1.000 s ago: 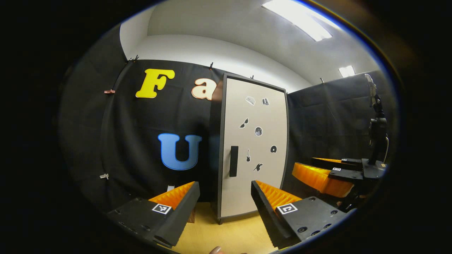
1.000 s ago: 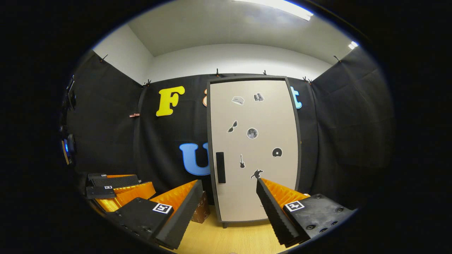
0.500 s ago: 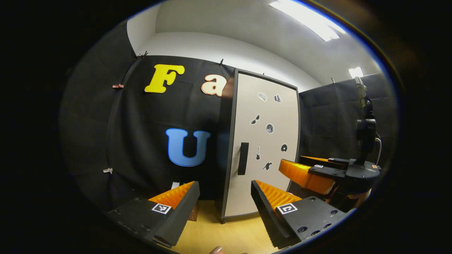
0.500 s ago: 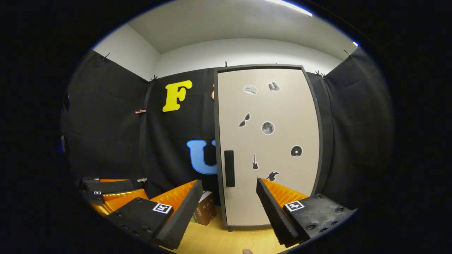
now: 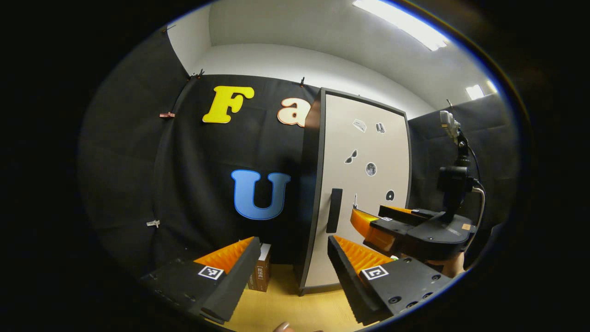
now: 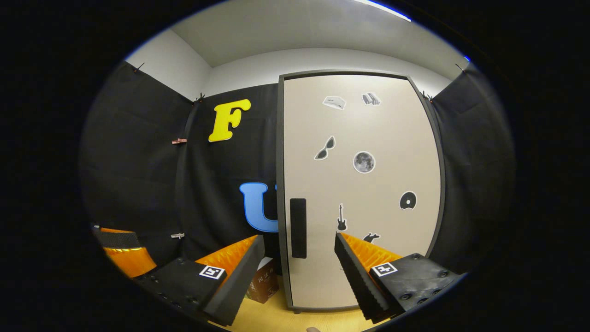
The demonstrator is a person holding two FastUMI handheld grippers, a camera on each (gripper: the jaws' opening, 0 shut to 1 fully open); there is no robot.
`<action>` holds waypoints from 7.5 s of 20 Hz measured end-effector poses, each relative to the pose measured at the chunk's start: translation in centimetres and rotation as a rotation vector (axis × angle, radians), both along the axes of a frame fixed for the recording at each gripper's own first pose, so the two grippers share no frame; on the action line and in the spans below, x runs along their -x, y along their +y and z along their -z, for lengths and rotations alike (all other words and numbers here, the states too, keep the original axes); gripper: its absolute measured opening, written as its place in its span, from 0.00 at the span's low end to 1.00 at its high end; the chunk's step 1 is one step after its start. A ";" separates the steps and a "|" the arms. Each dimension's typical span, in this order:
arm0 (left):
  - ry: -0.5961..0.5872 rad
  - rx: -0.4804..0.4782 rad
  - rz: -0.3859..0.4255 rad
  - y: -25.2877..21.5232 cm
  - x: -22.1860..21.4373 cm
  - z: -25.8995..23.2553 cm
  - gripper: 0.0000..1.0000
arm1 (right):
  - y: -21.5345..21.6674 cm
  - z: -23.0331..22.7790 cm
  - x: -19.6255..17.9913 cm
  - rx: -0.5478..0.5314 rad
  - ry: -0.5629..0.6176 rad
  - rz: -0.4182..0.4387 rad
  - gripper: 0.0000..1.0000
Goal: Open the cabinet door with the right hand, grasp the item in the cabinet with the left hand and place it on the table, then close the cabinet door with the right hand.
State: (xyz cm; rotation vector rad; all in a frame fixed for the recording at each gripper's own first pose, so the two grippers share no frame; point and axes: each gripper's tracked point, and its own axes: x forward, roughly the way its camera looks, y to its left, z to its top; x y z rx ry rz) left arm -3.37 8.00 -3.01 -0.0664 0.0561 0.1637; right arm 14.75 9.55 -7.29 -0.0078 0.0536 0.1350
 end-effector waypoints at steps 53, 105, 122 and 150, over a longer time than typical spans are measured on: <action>0.033 -0.019 -0.091 3.3 5.7 1.1 0.92 | -1.6 5.0 -3.9 0.037 0.079 -0.031 0.16; 0.042 0.107 0.597 -23.4 -8.3 3.0 0.92 | -25.8 -0.3 13.0 0.032 0.024 0.175 0.13; 0.035 0.054 0.485 -21.9 -15.4 4.1 0.87 | -33.2 -3.4 16.6 0.077 -0.048 0.313 0.10; 0.296 -0.074 0.177 -18.1 -40.7 15.1 0.89 | -57.9 5.1 13.1 0.179 0.144 0.683 0.98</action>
